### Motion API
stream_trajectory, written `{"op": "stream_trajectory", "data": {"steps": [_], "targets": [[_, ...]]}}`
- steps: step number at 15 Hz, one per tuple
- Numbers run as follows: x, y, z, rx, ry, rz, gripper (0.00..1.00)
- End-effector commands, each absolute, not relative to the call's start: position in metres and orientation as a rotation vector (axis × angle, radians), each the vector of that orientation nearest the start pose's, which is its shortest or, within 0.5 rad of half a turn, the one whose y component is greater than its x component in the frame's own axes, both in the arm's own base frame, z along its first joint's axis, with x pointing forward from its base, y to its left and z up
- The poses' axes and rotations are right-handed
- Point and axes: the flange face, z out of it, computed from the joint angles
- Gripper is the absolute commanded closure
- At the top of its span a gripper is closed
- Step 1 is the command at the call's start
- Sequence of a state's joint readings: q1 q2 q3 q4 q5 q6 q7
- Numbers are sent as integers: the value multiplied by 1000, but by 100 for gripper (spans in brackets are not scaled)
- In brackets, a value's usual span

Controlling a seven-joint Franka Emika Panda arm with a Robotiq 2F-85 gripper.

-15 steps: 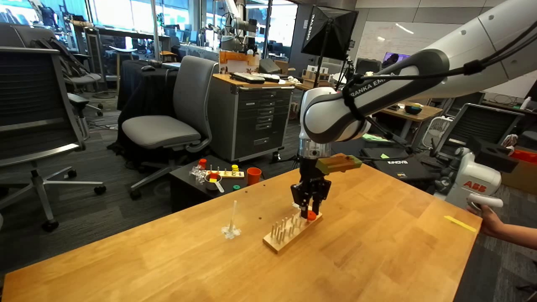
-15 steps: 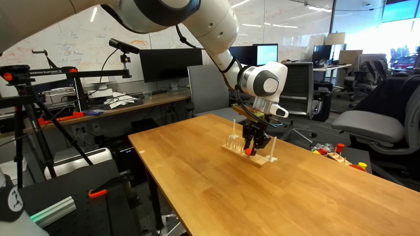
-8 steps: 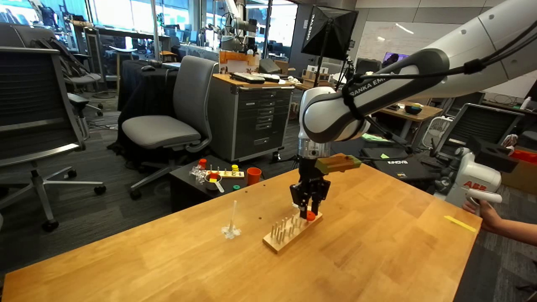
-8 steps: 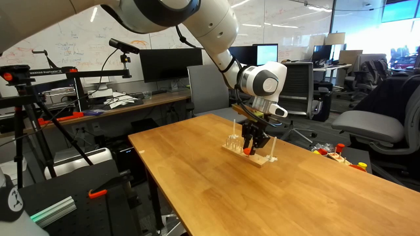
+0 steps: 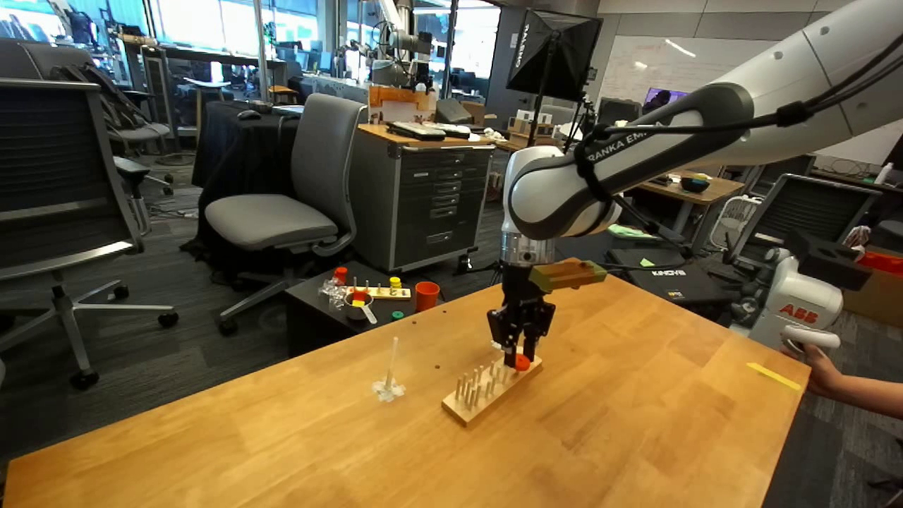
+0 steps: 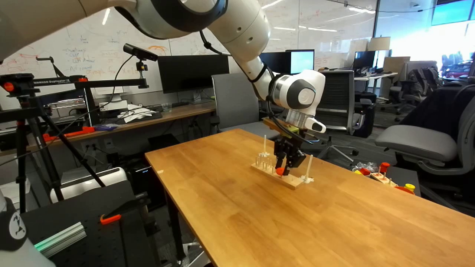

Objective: Stick the orange disk into the wooden rack

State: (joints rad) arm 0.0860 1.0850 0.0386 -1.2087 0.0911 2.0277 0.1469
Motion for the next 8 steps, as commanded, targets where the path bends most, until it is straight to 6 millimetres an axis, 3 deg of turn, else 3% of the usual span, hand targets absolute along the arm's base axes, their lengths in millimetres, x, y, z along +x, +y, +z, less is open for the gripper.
{"op": "stream_trajectory", "data": {"steps": [1,8], "targets": [[718,83,88,-2995,169,448,83],[718,78,83,-2972,192,472,83]]}}
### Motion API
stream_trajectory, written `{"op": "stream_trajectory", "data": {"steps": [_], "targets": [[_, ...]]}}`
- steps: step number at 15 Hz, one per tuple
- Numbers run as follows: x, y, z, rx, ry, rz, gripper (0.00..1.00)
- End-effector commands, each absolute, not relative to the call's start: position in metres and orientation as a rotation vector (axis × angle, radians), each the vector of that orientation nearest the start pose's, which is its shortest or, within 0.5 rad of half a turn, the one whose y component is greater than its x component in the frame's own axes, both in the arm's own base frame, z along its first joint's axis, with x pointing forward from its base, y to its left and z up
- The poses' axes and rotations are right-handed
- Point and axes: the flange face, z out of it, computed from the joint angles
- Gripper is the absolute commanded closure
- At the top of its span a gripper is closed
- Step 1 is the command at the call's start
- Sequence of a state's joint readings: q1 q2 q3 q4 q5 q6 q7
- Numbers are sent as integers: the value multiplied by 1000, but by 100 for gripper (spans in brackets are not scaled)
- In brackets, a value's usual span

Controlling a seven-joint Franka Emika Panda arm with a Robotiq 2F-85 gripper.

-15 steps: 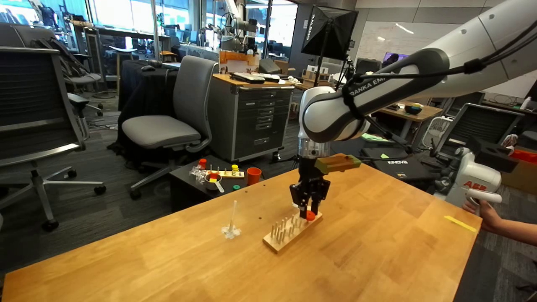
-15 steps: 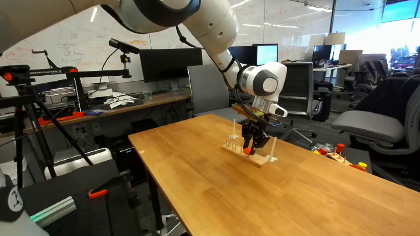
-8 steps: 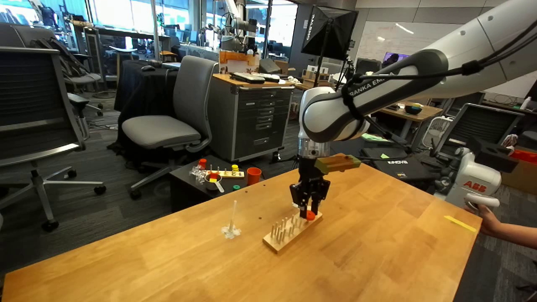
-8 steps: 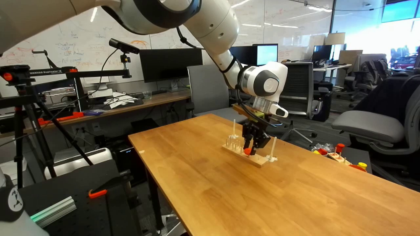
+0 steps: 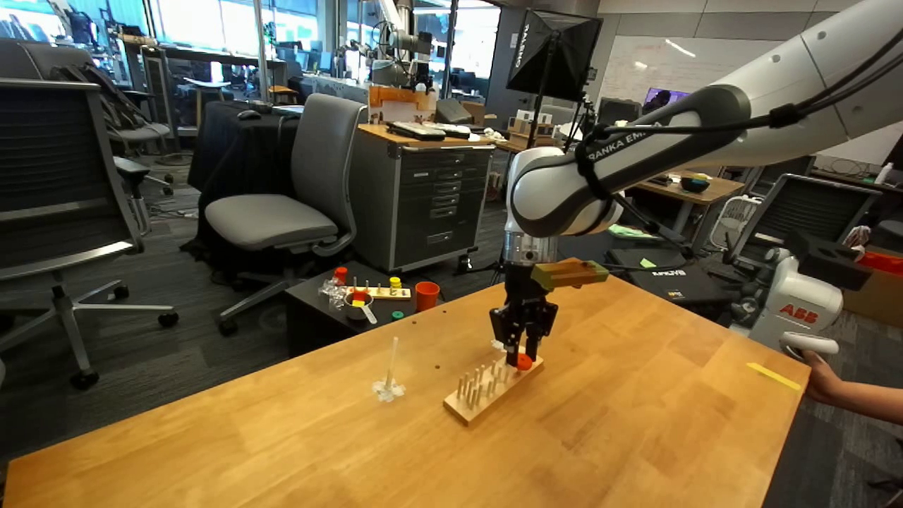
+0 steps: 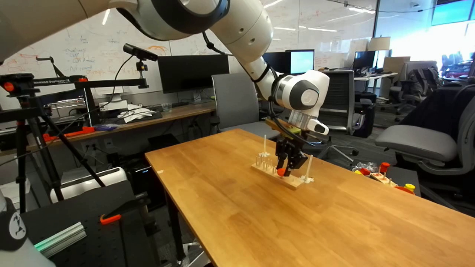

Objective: Stick the orange disk into the wooden rack

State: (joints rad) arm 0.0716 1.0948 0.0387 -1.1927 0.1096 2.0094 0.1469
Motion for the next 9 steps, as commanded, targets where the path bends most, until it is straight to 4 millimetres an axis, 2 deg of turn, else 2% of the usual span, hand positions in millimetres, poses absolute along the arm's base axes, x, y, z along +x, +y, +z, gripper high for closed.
{"op": "stream_trajectory", "data": {"steps": [1,5,9], "targets": [[718,78,82,-2970,193,475,83],[717,80,80,-2960,194,497,83],[712,79,64,-2964,206,535,83]]}}
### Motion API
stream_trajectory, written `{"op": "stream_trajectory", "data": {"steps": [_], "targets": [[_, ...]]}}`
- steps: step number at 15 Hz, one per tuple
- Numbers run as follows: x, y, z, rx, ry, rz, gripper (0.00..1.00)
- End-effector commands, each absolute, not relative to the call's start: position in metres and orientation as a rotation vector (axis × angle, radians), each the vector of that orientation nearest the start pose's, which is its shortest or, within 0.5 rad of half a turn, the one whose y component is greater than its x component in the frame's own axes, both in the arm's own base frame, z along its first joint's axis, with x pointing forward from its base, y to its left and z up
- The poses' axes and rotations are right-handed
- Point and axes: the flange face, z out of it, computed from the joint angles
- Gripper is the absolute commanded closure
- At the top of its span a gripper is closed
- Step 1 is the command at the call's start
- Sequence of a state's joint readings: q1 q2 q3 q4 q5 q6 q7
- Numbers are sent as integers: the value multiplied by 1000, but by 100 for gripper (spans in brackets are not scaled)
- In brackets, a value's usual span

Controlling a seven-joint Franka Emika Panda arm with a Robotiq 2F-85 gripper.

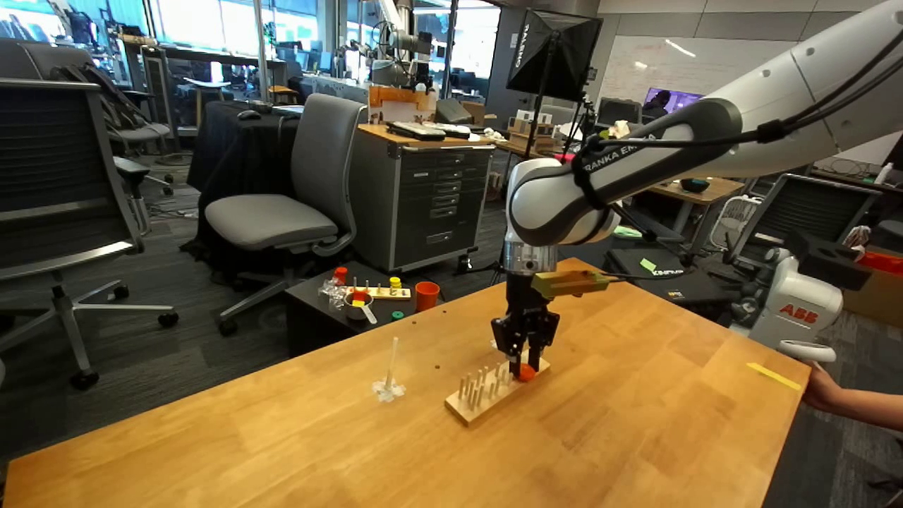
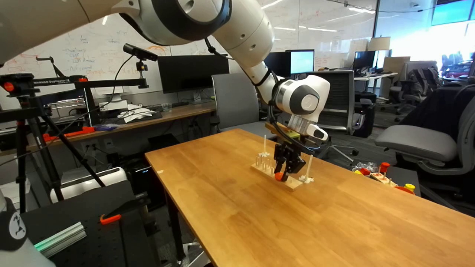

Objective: Stick the orange disk into the wooden rack

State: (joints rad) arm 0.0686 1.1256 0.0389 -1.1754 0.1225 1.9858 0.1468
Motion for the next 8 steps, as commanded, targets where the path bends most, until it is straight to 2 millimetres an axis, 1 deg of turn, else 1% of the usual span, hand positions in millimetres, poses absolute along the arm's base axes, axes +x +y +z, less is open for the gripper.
{"op": "stream_trajectory", "data": {"steps": [1,4,5,6,7,8], "targets": [[712,79,62,-2962,207,542,83],[713,79,63,-2961,210,552,82],[713,79,64,-2961,210,550,33],[714,79,67,-2966,208,551,31],[714,78,76,-2969,205,544,26],[715,79,83,-2979,197,535,16]]}}
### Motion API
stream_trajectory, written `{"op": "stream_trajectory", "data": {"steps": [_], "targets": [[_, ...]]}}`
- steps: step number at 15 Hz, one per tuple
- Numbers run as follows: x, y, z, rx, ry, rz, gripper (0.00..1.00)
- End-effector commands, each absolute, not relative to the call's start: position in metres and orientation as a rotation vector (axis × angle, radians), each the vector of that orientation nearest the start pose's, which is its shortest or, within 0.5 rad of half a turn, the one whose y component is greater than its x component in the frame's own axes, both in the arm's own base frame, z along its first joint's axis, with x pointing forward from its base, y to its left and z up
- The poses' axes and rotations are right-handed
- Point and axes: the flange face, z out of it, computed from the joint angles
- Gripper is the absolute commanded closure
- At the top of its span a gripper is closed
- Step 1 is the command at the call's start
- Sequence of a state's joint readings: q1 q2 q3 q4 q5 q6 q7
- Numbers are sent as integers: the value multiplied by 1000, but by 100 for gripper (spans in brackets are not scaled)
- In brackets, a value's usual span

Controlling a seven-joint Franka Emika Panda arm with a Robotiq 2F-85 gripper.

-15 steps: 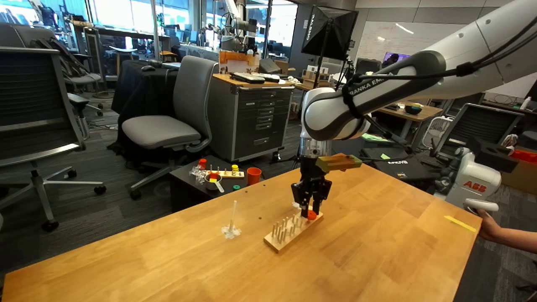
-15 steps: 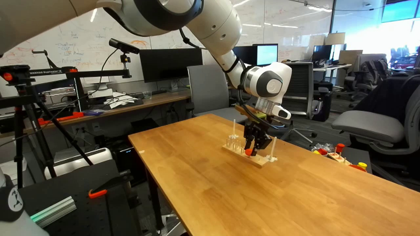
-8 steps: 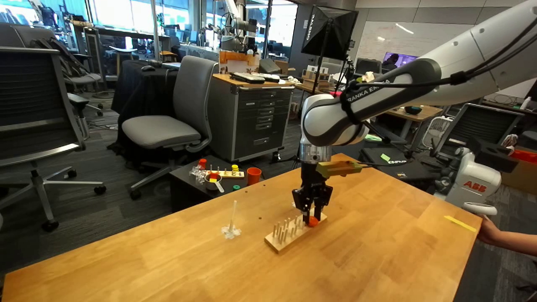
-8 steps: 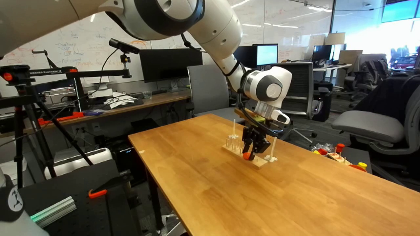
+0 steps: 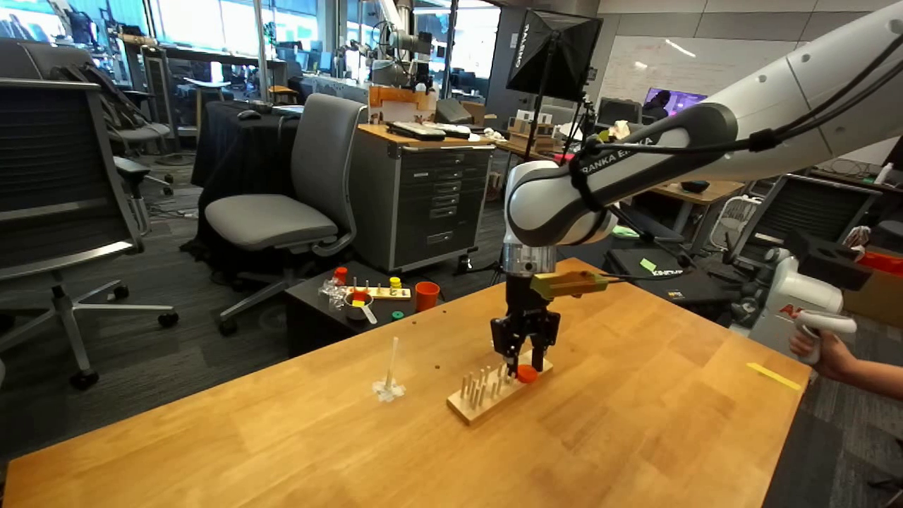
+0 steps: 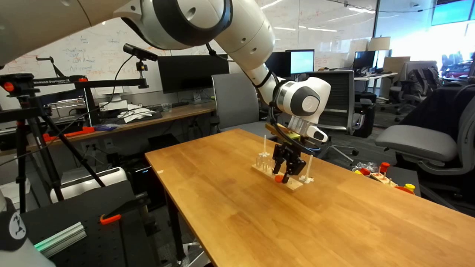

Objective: Stick the orange disk into the wooden rack

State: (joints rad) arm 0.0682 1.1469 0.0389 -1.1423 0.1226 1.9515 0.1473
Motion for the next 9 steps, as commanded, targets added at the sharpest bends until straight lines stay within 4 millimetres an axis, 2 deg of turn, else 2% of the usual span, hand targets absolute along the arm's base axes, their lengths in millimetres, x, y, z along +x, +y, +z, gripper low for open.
{"op": "stream_trajectory", "data": {"steps": [1,2,6,9], "targets": [[716,80,98,-2991,186,512,10],[717,81,108,-2994,178,496,1],[721,93,193,-3032,107,346,0],[713,105,259,-3061,34,274,0]]}}
